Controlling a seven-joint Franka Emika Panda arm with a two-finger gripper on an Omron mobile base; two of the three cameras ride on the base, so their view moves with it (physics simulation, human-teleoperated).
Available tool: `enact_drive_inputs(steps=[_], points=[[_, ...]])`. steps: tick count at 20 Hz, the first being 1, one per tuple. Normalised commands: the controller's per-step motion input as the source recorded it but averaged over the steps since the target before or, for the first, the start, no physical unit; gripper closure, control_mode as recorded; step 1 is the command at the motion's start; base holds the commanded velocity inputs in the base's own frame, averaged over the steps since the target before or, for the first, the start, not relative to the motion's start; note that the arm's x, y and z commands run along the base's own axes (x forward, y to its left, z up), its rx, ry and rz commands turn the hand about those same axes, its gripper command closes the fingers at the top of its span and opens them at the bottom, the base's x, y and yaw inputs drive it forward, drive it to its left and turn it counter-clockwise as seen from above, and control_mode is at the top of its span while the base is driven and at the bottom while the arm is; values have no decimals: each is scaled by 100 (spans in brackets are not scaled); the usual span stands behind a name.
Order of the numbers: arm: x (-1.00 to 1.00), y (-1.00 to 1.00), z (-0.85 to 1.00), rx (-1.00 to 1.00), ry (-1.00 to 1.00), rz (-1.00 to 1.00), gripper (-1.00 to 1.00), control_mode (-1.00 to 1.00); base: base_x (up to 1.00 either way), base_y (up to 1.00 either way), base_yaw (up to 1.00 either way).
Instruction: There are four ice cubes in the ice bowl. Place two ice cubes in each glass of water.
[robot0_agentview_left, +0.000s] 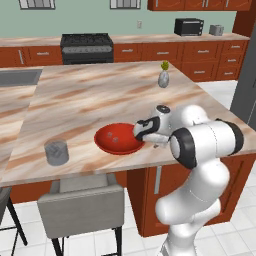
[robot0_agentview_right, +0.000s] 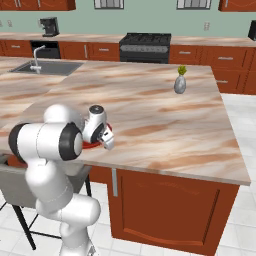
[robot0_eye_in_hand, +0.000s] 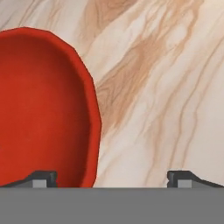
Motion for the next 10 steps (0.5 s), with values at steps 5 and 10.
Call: enact_drive_inputs(steps=[5, 10], points=[[36, 16, -29, 2, 5, 0, -100, -100, 0, 0, 0], [54, 36, -19, 0, 12, 0, -100, -100, 0, 0, 0]])
